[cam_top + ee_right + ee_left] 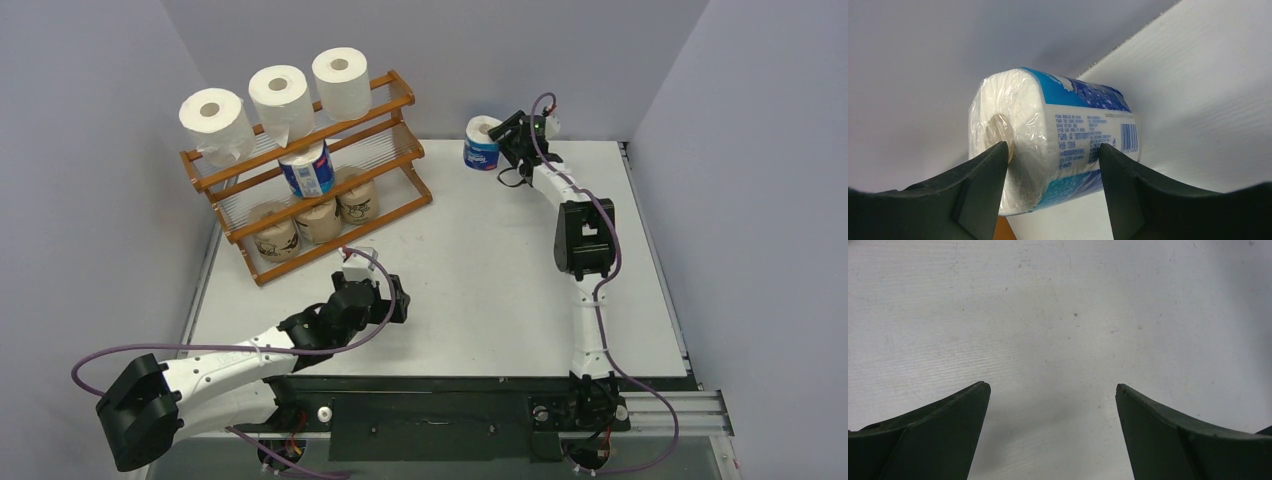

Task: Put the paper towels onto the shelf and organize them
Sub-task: Move the paper towel to the center of the board.

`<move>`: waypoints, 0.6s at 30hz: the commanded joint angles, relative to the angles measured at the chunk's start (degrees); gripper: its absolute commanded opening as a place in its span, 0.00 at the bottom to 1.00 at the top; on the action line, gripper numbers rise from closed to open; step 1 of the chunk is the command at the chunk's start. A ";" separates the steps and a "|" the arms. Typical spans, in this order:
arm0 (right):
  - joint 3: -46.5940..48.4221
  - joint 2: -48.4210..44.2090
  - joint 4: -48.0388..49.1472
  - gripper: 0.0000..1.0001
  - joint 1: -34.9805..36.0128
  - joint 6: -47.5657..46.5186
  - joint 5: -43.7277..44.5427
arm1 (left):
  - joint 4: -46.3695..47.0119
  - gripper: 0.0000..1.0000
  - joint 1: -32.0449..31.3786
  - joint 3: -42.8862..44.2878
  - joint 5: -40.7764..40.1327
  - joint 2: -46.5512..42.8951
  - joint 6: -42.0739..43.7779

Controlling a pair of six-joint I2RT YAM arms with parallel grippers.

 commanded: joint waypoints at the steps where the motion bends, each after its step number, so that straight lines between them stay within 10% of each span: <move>1: -7.19 -4.66 1.72 0.61 0.48 -1.55 -0.20 | 3.60 0.96 0.40 1.28 0.74 0.06 0.15; 18: -44.34 -24.87 12.65 0.52 4.23 -4.08 2.21 | 4.03 0.96 0.32 -1.21 3.50 -5.82 -2.66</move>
